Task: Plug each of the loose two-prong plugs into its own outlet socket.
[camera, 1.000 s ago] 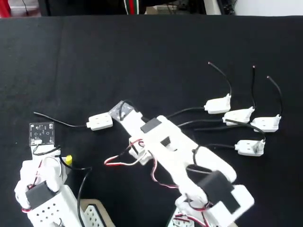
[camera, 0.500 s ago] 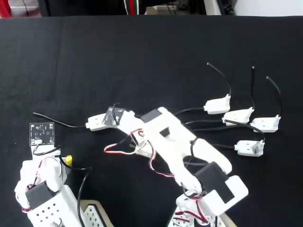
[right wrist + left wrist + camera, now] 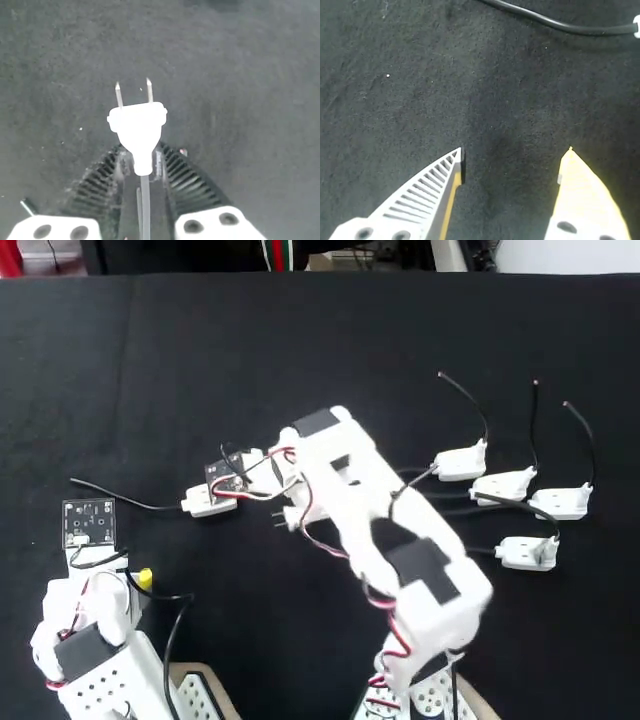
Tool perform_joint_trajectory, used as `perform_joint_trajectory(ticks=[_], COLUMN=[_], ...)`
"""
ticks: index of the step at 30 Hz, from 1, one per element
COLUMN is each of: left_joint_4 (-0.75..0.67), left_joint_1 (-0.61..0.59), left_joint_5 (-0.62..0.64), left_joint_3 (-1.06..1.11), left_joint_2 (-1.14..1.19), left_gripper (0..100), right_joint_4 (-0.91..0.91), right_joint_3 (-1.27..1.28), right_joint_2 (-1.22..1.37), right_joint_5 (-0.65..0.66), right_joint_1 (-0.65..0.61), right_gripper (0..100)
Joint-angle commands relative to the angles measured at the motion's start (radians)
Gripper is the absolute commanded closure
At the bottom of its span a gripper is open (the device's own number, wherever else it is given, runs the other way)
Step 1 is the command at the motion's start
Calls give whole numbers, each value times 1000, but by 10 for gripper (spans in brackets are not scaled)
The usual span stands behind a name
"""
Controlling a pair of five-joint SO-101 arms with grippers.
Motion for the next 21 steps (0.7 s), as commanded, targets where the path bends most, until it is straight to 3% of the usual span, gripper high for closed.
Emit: perform_joint_trajectory(ticks=[1,4,9,19,21], left_joint_4=[-2,-2,-3,3,3], left_joint_1=[24,24,24,24,24], left_joint_5=[-6,-6,-28,-38,-38], left_joint_3=[-1,1,1,1,1], left_joint_2=[-5,-5,-5,-5,-5], left_gripper=[695,695,695,695,695], right_joint_4=[6,14,72,121,98], right_joint_3=[-76,-76,-58,102,142], right_joint_2=[21,-8,-133,-314,-318], right_joint_5=[9,-55,-295,-479,-597], right_joint_1=[17,25,23,28,29], right_gripper=[983,919,814,814,815])
